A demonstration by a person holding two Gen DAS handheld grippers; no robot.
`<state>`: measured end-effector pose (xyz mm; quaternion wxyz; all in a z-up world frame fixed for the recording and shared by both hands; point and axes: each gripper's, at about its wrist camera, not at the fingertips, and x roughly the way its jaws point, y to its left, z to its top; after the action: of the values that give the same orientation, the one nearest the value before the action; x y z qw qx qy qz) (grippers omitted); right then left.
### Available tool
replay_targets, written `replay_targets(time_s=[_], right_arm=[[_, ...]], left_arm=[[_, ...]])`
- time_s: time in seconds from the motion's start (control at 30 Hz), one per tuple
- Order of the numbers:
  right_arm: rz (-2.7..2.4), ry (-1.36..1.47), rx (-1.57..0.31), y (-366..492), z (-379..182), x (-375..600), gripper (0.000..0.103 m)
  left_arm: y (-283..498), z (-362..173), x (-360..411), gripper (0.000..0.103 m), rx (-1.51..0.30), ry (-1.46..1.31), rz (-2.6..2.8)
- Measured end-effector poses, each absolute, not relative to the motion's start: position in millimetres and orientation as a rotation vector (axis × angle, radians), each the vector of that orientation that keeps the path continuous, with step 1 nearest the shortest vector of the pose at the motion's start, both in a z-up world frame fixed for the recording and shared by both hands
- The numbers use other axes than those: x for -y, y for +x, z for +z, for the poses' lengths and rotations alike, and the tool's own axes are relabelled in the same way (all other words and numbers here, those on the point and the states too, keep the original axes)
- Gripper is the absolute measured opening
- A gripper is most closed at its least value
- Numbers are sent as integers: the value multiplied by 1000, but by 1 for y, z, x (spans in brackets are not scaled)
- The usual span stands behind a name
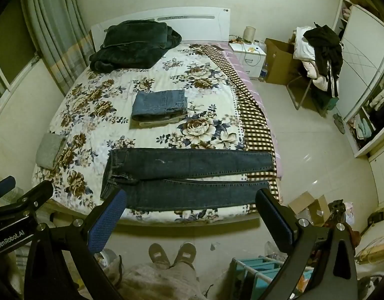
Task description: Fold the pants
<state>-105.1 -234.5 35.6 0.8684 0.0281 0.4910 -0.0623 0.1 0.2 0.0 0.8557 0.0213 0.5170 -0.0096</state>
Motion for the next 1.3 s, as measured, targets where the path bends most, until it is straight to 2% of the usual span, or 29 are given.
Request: replay_targets(time_s=[1.3], right_arm=[[-123,56,-1032,-118,24,222,103]], left_arm=[[-8,-1,-6,103,-1080,40,-26]])
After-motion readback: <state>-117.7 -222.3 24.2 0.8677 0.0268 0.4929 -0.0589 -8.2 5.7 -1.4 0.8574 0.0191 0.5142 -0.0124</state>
